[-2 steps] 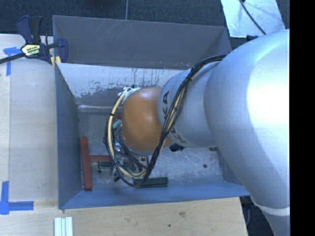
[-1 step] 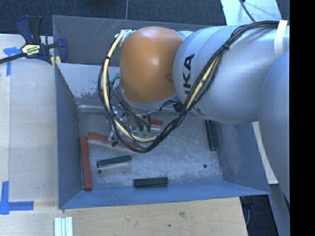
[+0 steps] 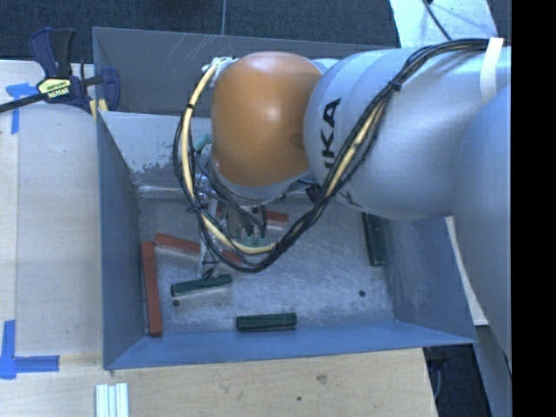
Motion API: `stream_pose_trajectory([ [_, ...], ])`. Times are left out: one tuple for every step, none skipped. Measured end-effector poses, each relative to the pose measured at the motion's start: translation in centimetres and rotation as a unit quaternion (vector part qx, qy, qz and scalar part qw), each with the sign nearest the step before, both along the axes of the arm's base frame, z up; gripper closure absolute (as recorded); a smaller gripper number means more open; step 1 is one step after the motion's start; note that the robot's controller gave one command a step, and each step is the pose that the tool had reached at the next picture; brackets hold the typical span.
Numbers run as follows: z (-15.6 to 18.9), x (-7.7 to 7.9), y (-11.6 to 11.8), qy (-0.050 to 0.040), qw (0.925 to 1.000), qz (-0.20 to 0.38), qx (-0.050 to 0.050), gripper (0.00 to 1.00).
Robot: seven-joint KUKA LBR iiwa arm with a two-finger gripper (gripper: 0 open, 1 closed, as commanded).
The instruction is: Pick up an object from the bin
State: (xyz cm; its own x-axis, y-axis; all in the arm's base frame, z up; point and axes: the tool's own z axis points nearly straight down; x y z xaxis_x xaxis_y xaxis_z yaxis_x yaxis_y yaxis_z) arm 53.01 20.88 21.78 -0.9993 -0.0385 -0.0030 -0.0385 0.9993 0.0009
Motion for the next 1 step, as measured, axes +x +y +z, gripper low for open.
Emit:
stream_pose_trajectory([
  [-15.2, 1.21, -3.07, 0.0037, 0.9997, 0.023, -0.002, 0.0],
])
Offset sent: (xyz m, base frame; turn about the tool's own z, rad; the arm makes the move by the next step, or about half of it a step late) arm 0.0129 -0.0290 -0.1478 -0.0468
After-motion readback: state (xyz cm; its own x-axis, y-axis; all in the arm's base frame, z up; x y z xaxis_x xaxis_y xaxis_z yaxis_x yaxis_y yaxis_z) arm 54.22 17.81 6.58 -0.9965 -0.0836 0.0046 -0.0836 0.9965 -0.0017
